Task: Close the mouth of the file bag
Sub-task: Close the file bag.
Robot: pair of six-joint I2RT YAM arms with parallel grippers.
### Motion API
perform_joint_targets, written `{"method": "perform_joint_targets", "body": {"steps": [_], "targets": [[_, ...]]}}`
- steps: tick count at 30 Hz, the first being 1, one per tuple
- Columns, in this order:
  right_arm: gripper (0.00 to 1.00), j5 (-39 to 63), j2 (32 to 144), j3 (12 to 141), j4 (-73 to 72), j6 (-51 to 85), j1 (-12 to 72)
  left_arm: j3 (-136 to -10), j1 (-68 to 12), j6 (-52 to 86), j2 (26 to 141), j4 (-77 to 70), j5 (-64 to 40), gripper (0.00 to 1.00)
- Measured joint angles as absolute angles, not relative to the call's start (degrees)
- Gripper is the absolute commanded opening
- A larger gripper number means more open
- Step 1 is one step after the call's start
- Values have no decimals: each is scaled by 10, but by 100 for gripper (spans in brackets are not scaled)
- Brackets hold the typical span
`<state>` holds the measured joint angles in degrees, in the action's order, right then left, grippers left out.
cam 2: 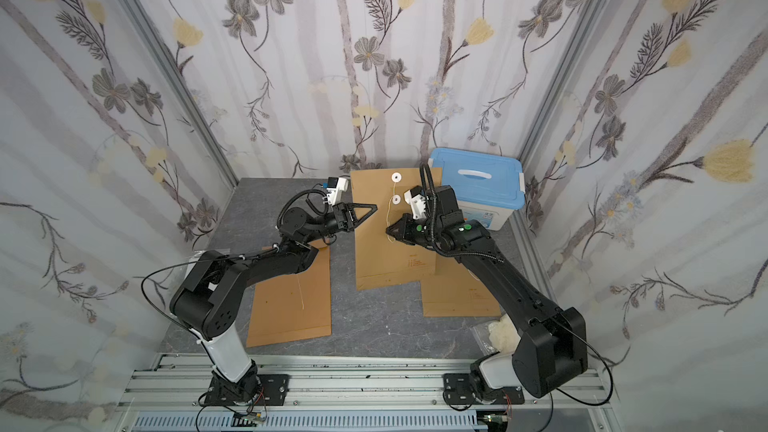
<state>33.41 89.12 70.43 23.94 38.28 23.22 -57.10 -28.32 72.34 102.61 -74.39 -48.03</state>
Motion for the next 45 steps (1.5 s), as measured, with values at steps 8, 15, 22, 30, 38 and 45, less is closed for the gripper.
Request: {"method": "perform_joint_targets", "body": {"steps": [8,15,22,30,38,45], "targets": [[0,328,885,695,261,371,229,-574,-283,736,1028,-759,-478,0],[0,327,878,699,278,358,221,-574,-283,737,1028,-763,-477,0],[0,327,844,693,301,345,169,-573,-280,735,1024,-760,-477,0],[0,346,832,731,346,320,105,-562,-280,706,1004,-726,-483,0],[0,356,845,816,404,294,86,-551,-288,650,977,-654,-492,0],[0,356,874,885,451,276,83,-542,-294,600,955,-595,-494,0]]}}
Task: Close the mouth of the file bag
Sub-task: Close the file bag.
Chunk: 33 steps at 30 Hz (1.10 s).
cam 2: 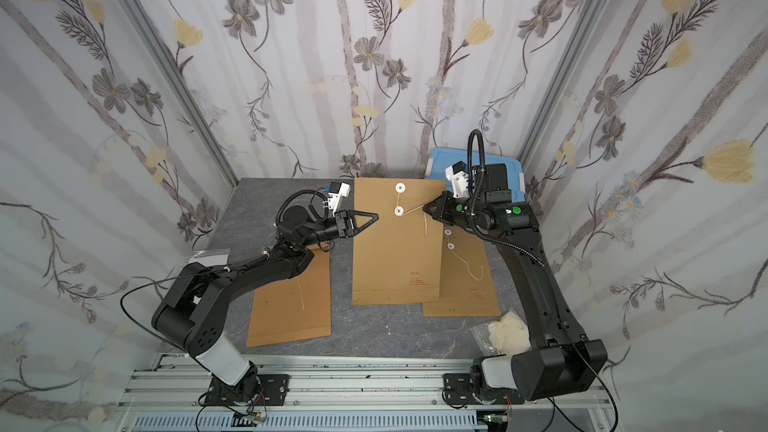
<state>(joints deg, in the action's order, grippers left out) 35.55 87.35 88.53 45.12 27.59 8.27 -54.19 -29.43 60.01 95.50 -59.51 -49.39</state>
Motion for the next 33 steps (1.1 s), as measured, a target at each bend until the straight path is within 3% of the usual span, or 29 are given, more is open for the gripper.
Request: {"method": "perform_joint_targets", "body": {"steps": [24,33], "targets": [[0,311,941,965,516,243,82,-539,-300,602,967,-605,-498,0],[0,316,958,1006,519,243,95,-552,-316,550,947,-534,-497,0]]}}
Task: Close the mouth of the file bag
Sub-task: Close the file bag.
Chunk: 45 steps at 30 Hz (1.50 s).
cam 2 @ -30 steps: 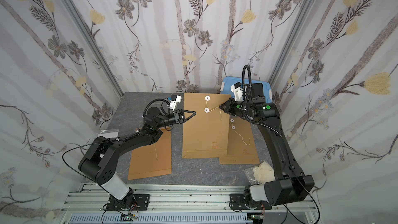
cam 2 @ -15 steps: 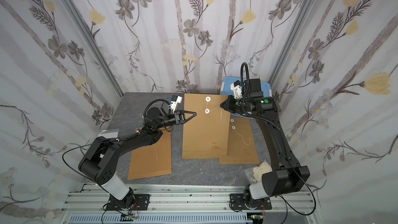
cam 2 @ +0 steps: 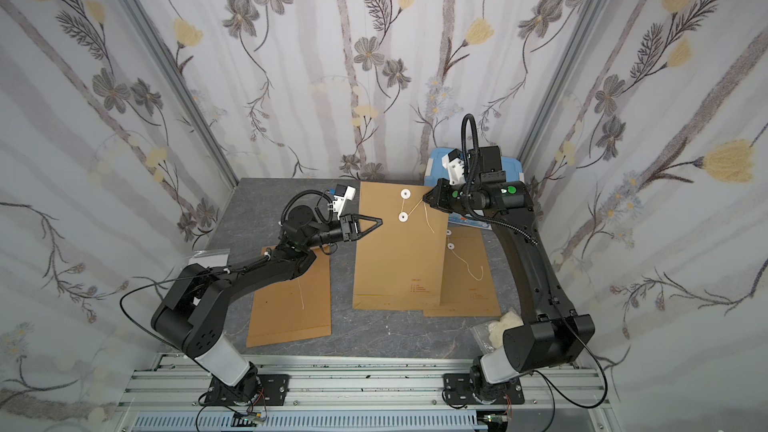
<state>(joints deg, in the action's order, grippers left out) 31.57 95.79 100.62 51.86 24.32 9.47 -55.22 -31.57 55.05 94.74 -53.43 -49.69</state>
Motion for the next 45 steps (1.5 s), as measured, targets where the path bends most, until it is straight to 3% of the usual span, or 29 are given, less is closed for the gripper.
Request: {"method": "perform_joint_targets", "body": {"steps": [32,45], "targets": [[0,297,1027,1074,535,252,222,-575,-329,513,946,-481,-504,0],[0,318,959,934,443,291,232,-578,-327,530,953,-490,-504,0]]}}
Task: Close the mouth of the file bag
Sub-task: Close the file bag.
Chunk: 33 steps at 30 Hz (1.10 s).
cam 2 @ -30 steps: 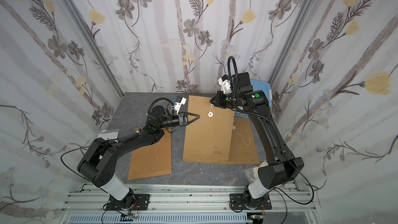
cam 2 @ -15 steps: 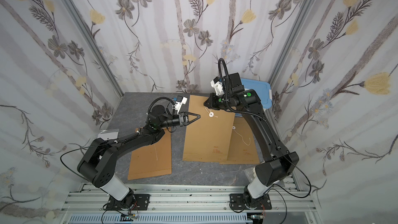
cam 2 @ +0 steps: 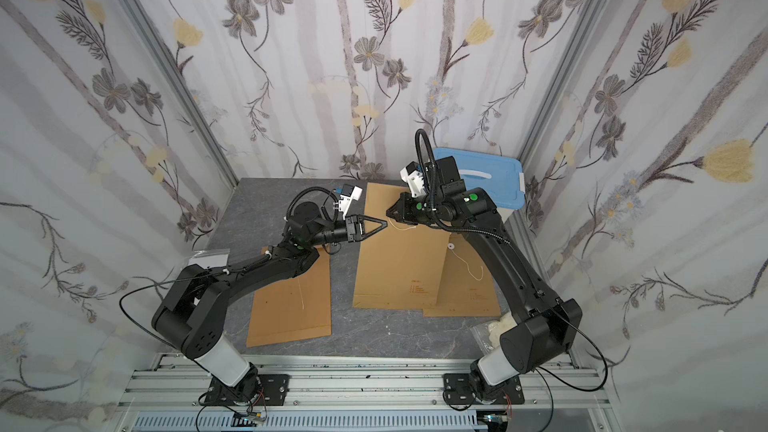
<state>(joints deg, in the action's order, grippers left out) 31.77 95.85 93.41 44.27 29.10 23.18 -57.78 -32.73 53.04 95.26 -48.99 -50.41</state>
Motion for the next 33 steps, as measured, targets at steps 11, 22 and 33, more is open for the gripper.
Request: {"method": "perform_joint_targets", "body": {"steps": [11,22,33], "targets": [[0,324,920,839,386,305,227,-576,-318,579,966,-538,-497,0],[0,332,867,759,328,327,198,-573,-318,605,960,-571,-496,0],[0,333,854,724,306,332,179,-573,-317,655,987,-641,-490,0]]}}
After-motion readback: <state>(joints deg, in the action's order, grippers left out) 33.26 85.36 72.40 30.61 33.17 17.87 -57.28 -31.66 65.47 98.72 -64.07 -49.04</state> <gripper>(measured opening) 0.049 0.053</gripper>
